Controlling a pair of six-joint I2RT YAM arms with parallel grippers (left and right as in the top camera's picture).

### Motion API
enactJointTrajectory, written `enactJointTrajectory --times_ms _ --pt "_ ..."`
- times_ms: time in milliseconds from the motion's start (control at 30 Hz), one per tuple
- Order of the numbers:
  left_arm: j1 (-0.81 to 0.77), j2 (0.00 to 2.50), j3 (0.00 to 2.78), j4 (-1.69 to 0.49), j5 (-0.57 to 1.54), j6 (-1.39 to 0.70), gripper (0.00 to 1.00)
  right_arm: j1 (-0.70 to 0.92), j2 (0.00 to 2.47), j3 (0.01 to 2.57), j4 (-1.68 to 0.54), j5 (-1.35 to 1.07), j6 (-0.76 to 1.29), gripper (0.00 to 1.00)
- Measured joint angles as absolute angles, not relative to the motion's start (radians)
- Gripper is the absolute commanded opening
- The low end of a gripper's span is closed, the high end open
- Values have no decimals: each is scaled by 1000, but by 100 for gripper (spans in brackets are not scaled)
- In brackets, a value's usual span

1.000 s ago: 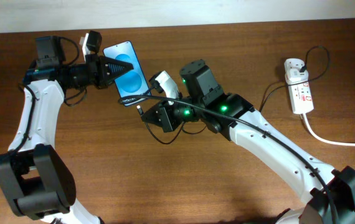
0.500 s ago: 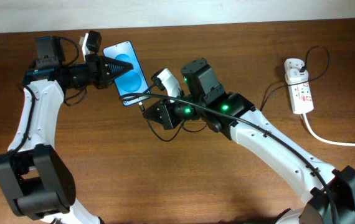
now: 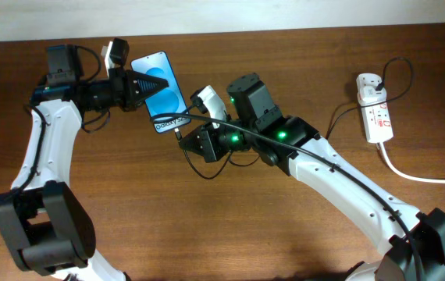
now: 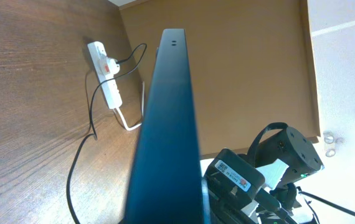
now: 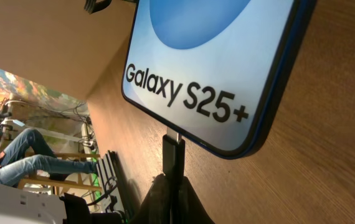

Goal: Plug charger to phone and switch on socket
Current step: 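Push the USB-C plug up into the phone's bottom port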

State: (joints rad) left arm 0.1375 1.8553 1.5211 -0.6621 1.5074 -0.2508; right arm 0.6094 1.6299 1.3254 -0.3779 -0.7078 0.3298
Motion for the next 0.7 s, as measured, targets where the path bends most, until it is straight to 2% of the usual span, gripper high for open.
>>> enactJointTrajectory --times_ms 700 --pt "124 1855 1521 -665 1467 -209 0 607 1630 1325 -382 -704 340 4"
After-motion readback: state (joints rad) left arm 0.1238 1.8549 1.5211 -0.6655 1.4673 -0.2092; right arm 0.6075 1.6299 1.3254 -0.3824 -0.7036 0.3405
